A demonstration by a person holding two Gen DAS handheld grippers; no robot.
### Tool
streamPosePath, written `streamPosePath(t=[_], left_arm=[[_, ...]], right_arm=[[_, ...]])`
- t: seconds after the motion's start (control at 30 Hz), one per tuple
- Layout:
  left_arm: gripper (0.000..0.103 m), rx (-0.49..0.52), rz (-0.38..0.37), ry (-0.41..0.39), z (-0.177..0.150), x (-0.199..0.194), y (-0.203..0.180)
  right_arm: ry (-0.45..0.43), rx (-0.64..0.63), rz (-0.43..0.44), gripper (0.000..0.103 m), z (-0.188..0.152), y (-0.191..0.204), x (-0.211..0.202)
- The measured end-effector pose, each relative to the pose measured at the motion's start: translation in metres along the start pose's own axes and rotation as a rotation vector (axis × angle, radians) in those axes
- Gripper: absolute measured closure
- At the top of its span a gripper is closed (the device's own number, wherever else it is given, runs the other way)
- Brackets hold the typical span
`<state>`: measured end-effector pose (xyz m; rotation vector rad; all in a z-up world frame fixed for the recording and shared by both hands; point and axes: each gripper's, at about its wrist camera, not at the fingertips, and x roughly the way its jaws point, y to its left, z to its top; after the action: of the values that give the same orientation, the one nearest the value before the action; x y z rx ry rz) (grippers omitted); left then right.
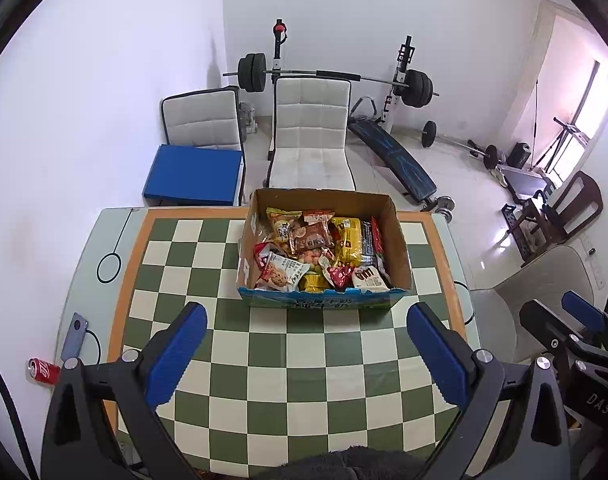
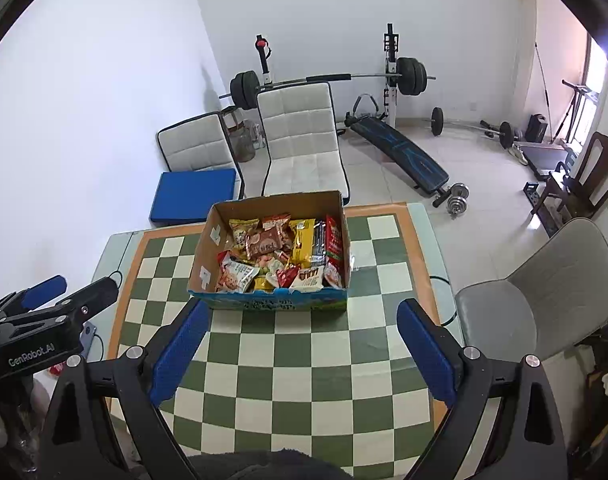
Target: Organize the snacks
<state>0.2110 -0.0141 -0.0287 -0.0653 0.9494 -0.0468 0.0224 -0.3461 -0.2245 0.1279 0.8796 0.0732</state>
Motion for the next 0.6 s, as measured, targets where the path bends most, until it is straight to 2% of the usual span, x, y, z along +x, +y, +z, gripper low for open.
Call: streamPosePath(t=[0.3,0.6], left_arm=[[0.0,0.018,0.038,-0.045,-0.003,0.013,-0.002],[0.0,0.028,0.051,-0.004,0.0,0.042,-0.004]], right_arm=[[-0.018,-0.009,-0.048,0.004,0.003,0.001,0.023],[-0.035,-0.012,-0.093,0.003,0.012,-0.002,0.049]])
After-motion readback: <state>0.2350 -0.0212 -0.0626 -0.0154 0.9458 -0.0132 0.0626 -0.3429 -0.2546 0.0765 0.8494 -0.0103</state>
